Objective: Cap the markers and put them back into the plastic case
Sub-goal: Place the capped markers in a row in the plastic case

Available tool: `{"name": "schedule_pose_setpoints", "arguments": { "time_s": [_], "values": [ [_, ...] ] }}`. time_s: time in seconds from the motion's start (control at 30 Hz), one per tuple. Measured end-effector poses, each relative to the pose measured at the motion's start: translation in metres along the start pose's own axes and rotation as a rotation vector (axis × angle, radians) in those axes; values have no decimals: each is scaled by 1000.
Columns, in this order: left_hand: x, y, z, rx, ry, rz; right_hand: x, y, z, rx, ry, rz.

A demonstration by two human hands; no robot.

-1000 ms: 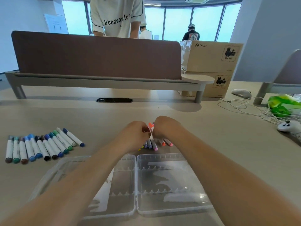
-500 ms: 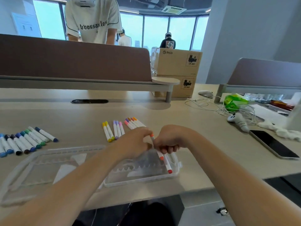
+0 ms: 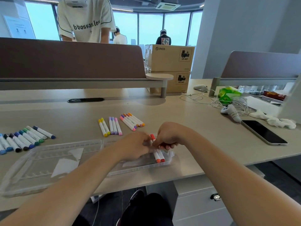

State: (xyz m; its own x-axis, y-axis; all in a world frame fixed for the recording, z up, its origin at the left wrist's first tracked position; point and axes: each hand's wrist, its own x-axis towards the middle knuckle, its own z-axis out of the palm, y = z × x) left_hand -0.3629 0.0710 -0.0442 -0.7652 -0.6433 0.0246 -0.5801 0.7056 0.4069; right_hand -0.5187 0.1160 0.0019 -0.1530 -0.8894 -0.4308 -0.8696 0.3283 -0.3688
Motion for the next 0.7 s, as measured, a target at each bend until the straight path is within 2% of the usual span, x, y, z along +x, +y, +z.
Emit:
{"name": "schedule_pose_setpoints", "arguments": {
  "time_s": [0.17, 0.37, 0.5, 0.6, 0.7],
  "values": [
    [3, -4, 1, -59, -46, -9, 3, -1, 2, -43, 23, -21],
    [6, -4, 3, 69, -62, -19, 4, -11, 0, -193, 2, -22],
    [4, -3, 3, 43, -57, 31, 3, -18, 0, -285, 18, -38],
    [4, -1, 1, 33, -74, 50, 5, -23, -1, -331, -24, -33],
    [5, -1, -4, 26, -125, -8, 9, -25, -4, -346, -55, -21]
  ]
}}
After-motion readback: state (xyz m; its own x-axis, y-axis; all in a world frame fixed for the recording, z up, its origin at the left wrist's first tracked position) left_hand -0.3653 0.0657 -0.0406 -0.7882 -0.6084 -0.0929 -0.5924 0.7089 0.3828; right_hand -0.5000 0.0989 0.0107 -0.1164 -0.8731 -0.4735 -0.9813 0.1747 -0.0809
